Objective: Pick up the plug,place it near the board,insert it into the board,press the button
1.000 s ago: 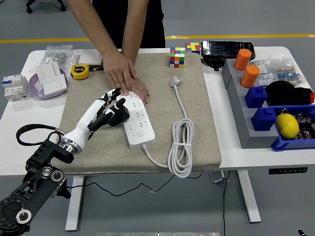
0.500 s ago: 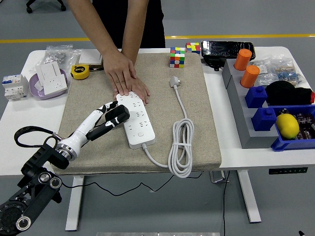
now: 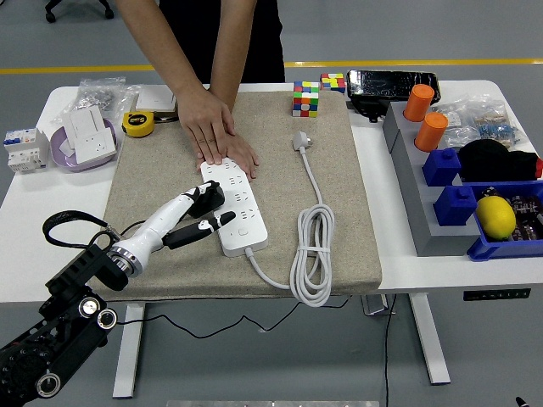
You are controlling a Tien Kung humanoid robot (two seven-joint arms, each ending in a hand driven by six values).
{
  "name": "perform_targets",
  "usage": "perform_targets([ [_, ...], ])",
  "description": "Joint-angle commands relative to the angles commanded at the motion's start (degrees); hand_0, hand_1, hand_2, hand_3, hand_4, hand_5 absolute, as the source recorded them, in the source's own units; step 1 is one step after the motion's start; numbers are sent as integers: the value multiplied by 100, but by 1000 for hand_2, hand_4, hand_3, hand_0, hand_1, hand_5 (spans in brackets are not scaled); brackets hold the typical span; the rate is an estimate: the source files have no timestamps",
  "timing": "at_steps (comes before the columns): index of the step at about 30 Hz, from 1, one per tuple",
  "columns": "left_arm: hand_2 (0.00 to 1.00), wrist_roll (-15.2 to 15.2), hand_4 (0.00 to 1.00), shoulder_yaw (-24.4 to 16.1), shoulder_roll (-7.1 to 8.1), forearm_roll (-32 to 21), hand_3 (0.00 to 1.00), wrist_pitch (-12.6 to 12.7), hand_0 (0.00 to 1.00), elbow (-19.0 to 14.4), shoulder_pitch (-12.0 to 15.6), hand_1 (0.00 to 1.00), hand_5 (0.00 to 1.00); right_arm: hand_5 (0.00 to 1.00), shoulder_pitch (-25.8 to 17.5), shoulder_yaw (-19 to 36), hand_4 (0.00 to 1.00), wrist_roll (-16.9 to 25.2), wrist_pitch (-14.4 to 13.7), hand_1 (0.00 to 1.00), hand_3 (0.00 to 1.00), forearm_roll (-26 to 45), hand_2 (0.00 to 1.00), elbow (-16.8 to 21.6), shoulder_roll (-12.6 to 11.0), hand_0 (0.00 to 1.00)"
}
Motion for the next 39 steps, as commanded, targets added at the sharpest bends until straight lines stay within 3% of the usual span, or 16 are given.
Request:
perform_targets([
  [17, 998, 84, 998, 517, 147, 648, 985, 82, 998, 118, -409, 998, 998, 998, 23, -26, 998, -6, -4, 785, 809, 9, 768, 0, -26, 853],
  [39, 998, 174, 998, 888, 106, 752, 977, 17, 998, 167, -612, 998, 998, 998, 47, 11, 998, -10, -8, 785, 809, 8, 768, 0, -31, 852],
])
